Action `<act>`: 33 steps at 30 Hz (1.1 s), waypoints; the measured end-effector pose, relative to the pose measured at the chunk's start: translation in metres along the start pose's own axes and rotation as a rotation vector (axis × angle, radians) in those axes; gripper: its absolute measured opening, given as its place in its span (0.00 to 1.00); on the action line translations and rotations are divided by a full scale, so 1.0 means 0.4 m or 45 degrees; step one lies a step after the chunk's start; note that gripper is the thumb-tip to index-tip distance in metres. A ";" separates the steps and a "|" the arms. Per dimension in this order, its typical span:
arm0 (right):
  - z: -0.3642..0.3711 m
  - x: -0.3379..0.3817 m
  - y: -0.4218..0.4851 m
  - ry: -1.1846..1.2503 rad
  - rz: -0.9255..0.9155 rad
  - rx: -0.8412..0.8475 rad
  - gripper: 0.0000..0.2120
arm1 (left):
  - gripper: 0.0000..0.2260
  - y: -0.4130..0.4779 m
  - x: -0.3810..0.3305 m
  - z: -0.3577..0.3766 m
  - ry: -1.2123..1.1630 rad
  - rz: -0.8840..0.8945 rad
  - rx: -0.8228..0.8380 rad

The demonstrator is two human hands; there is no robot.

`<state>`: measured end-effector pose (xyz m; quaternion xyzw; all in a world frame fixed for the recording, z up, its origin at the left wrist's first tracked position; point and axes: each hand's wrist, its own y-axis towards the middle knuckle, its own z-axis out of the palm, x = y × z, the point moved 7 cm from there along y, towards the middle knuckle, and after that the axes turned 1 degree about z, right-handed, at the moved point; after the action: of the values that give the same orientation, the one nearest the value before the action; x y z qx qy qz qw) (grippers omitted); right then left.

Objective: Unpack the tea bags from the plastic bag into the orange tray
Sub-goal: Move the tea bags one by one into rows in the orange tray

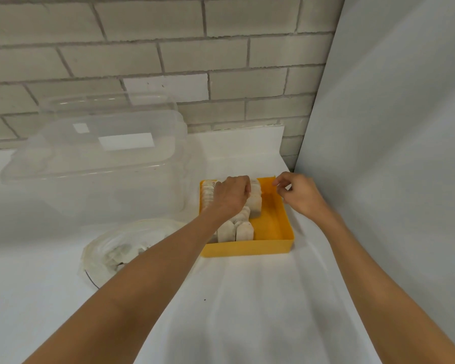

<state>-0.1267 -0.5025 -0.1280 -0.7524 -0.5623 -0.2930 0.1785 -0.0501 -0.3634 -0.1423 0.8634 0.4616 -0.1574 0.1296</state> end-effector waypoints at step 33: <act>0.462 0.547 -0.207 0.133 -0.322 0.473 0.08 | 0.06 -0.531 0.500 -0.262 -0.642 -0.272 -0.255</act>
<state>-0.1182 -0.2047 -0.1339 -0.6138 -0.6865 -0.2432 0.3046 -0.1073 -0.0588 -0.1411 0.7264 0.5164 -0.3335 0.3075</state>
